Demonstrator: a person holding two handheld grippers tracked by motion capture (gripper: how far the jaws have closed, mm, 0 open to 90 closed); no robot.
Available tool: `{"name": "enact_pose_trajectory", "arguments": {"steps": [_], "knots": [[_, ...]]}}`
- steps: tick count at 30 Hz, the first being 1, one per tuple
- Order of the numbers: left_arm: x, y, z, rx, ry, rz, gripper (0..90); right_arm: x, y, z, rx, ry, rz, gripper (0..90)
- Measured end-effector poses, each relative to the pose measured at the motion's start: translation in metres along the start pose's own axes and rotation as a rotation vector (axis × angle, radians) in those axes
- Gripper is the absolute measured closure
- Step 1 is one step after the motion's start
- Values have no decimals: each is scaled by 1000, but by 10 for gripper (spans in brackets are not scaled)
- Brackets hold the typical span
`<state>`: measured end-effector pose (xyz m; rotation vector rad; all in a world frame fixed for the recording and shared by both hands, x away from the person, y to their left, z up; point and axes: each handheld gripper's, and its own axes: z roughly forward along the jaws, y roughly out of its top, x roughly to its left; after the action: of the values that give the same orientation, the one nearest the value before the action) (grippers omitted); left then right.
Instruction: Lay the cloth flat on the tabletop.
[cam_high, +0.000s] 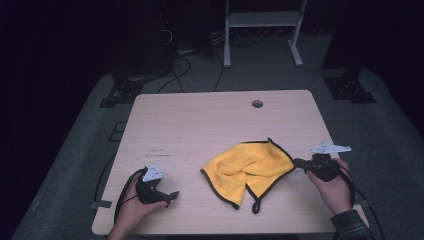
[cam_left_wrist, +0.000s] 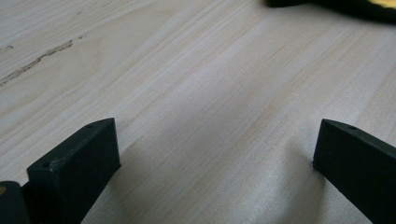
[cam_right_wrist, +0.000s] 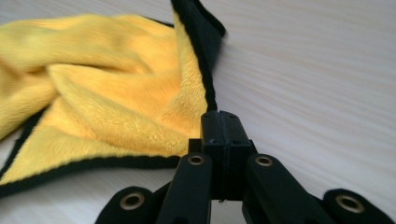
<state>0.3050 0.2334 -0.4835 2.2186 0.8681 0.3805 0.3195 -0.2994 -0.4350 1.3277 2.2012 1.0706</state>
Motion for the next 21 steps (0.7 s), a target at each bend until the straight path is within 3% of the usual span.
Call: {"name": "enact_pose_trajectory", "arguments": {"steps": [3,8,12,14,17,19,21], "knots": [[0,0,0,0,0,0,0,-21,-12,-2,60,-99,17,896],[0,0,0,1,7,-4,0,-37,-20,-4,53,-101,69,895],[0,0,-1,-13,15,-16,22,-27,-14,-4,17,-61,32,840],[2,2,-4,-41,-20,-48,108,-16,-11,2,7,-21,-3,749],[2,5,-6,-59,-11,-43,167,-8,-8,6,-1,4,-24,704],[3,10,-8,-94,-7,-51,232,5,-3,11,-11,49,-53,639],[4,15,-7,-95,-9,-55,268,14,2,15,-17,82,-65,609]]}}
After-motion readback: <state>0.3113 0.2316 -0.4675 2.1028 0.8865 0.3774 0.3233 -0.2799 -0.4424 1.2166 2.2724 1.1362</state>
